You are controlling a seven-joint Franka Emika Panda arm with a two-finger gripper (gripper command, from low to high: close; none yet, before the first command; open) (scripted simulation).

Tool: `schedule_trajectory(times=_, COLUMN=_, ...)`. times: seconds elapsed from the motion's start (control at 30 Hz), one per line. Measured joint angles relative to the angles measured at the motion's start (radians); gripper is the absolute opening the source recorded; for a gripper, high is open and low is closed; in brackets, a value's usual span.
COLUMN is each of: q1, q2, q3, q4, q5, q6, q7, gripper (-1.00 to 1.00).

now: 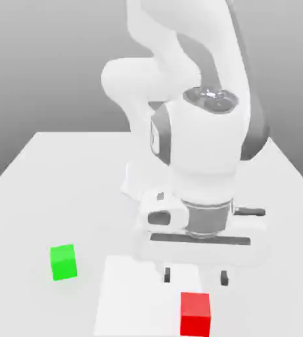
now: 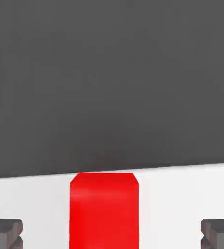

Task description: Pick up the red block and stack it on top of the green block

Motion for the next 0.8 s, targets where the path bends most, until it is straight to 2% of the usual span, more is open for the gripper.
schedule_trajectory(times=0.07, q1=0.012, q2=0.073, q3=-0.016, q4=0.010, q5=-0.023, q6=0.057, q7=0.018, gripper=0.00)
schedule_trajectory(times=0.1, q1=0.021, q2=0.109, q3=-0.027, q4=0.016, q5=-0.033, q6=0.087, q7=0.026, gripper=-1.00)
schedule_trajectory(times=0.33, q1=0.023, q2=0.117, q3=-0.029, q4=0.017, q5=-0.037, q6=0.095, q7=0.029, gripper=-1.00)
schedule_trajectory(times=0.5, q1=-0.004, q2=-0.036, q3=-0.002, q4=-0.013, q5=0.019, q6=-0.028, q7=-0.005, gripper=-1.00)
schedule_trajectory(times=0.67, q1=-0.118, q2=-0.175, q3=-0.126, q4=-0.132, q5=0.058, q6=-0.048, q7=0.126, gripper=-1.00)
schedule_trajectory(times=0.8, q1=-0.302, q2=-0.285, q3=-0.203, q4=-0.236, q5=0.063, q6=-0.053, q7=0.263, gripper=-1.00)
